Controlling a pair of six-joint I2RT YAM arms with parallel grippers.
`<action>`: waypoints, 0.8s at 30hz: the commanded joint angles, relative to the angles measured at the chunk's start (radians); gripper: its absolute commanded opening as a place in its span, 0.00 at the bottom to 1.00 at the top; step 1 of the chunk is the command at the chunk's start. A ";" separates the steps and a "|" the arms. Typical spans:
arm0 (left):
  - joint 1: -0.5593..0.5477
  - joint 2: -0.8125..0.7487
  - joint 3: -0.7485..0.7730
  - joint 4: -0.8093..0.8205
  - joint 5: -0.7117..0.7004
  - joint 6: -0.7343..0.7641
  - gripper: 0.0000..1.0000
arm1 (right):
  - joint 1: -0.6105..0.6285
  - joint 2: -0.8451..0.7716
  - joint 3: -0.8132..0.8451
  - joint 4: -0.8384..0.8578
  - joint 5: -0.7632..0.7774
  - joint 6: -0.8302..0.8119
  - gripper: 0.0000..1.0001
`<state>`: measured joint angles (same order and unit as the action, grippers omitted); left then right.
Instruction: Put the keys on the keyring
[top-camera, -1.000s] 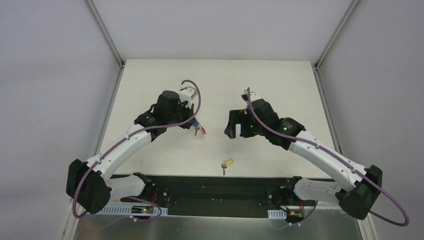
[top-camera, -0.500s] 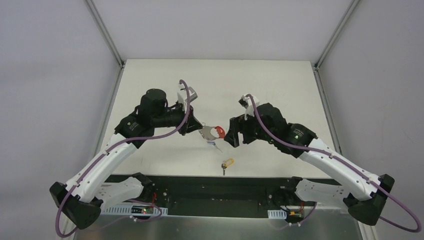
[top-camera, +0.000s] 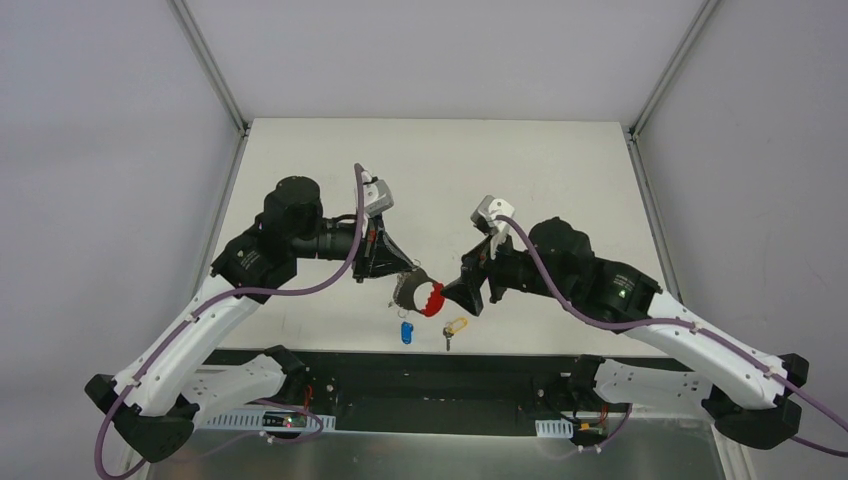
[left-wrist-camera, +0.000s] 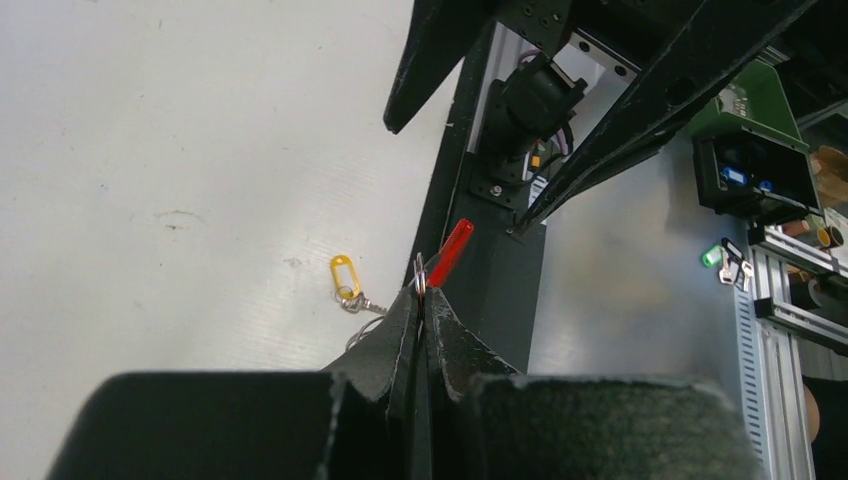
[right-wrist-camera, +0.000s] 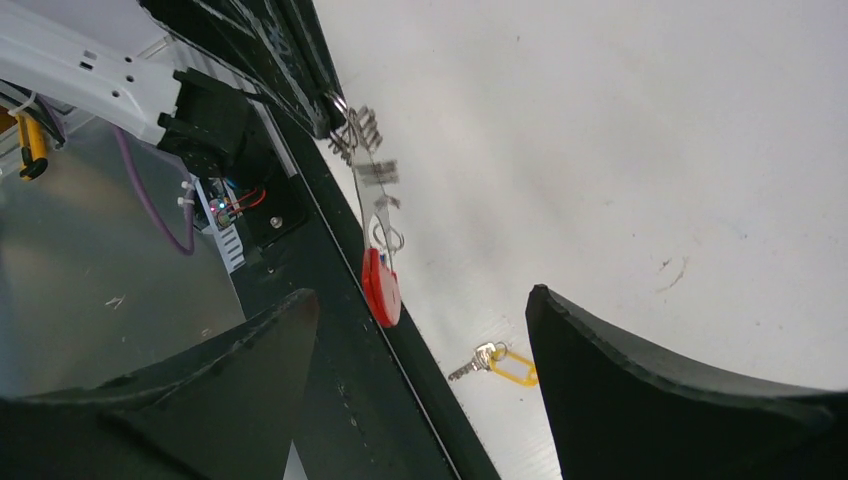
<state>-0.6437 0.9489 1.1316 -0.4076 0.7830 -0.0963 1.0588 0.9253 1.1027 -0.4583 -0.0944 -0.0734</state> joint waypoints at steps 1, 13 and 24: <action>-0.022 -0.027 0.050 0.018 0.073 -0.011 0.00 | 0.031 0.008 0.079 0.074 -0.027 -0.085 0.79; -0.030 -0.019 0.070 0.016 0.125 -0.014 0.00 | 0.070 0.038 0.160 0.093 -0.098 -0.087 0.67; -0.030 -0.020 0.106 -0.004 0.188 -0.051 0.00 | 0.072 0.088 0.229 0.025 -0.170 -0.075 0.56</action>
<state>-0.6624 0.9405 1.1885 -0.4099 0.9180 -0.1234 1.1236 0.9981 1.2549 -0.4141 -0.2146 -0.1474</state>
